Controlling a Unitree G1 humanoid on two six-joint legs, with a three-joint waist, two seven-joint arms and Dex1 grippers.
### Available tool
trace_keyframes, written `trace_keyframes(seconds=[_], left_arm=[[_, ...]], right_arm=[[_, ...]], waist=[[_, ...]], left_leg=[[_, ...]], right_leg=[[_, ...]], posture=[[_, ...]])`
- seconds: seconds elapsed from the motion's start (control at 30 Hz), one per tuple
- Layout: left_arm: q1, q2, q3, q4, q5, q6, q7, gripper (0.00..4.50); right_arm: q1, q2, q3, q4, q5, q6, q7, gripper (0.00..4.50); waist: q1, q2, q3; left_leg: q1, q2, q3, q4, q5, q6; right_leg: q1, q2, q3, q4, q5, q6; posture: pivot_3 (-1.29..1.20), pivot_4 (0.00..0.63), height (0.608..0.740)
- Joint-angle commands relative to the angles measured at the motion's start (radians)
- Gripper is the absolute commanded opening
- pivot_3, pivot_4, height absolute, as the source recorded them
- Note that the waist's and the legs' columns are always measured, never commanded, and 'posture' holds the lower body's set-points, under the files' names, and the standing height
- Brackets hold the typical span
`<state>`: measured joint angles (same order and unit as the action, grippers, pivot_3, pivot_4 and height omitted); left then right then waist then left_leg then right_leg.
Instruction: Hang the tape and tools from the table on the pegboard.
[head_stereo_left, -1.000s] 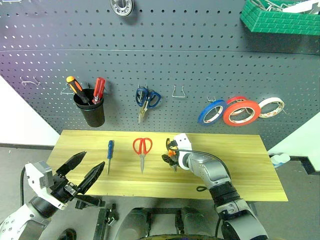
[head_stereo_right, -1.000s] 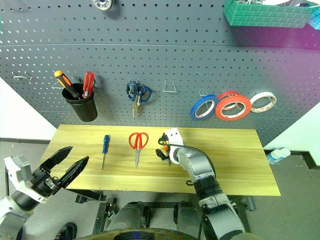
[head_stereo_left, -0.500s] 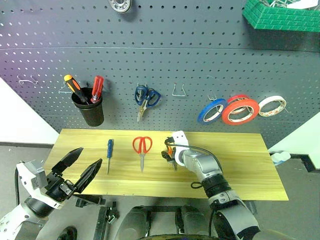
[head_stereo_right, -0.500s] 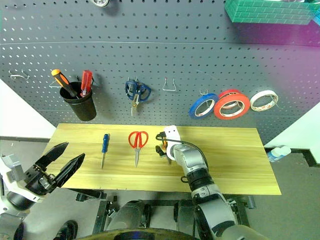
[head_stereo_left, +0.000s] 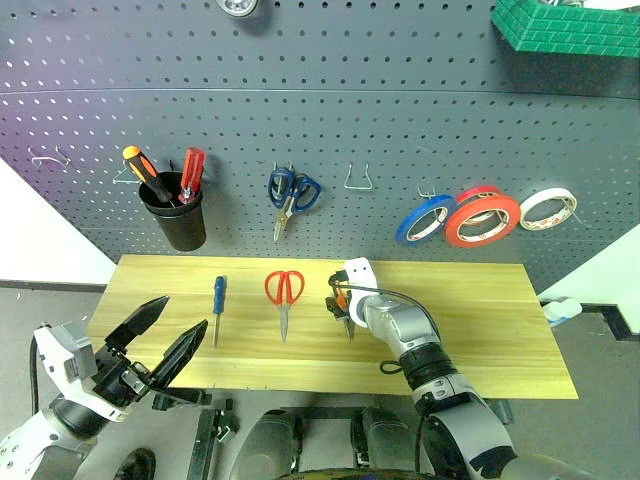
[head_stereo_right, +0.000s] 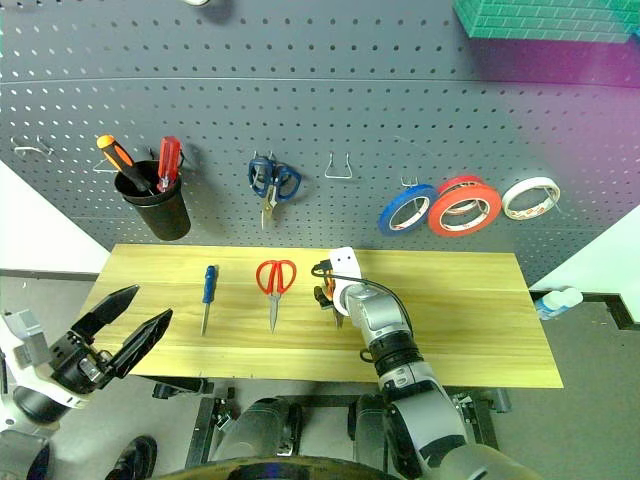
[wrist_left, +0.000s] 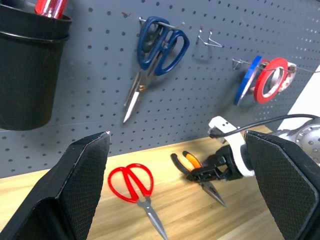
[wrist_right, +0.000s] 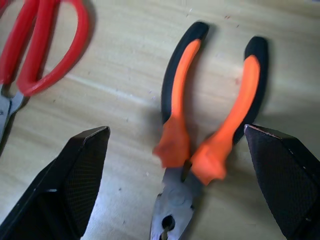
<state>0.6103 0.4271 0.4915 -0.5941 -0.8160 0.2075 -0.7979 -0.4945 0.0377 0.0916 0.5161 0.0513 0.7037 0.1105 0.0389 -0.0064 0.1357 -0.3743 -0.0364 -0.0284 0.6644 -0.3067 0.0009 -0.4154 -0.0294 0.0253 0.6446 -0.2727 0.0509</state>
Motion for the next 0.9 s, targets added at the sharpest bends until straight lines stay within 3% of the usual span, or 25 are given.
trace_keyframes(seconds=[0.03, 0.9], left_arm=[[0.004, 0.003, 0.009, -0.028, -0.006, -0.011, 0.003, 4.5], [0.028, 0.005, -0.002, -0.036, 0.013, -0.013, -0.003, 4.5]], right_arm=[[-0.027, 0.011, 0.001, -0.041, -0.002, -0.02, 0.003, 4.49], [-0.081, 0.079, -0.058, 0.088, -0.02, 0.049, -0.138, 4.49]], waist=[[0.0, 0.0, 0.001], [0.0, 0.0, 0.015]], left_leg=[[0.0, 0.0, 0.0, 0.0, 0.0, 0.0], [-0.009, 0.0, 0.0, -0.001, 0.0, 0.0]], right_leg=[[0.0, 0.0, 0.0, 0.0, 0.0, 0.0], [-0.009, 0.0, 0.0, 0.0, 0.0, 0.0]], posture=[[0.19, 0.13, 0.734], [0.2, 0.149, 0.734]])
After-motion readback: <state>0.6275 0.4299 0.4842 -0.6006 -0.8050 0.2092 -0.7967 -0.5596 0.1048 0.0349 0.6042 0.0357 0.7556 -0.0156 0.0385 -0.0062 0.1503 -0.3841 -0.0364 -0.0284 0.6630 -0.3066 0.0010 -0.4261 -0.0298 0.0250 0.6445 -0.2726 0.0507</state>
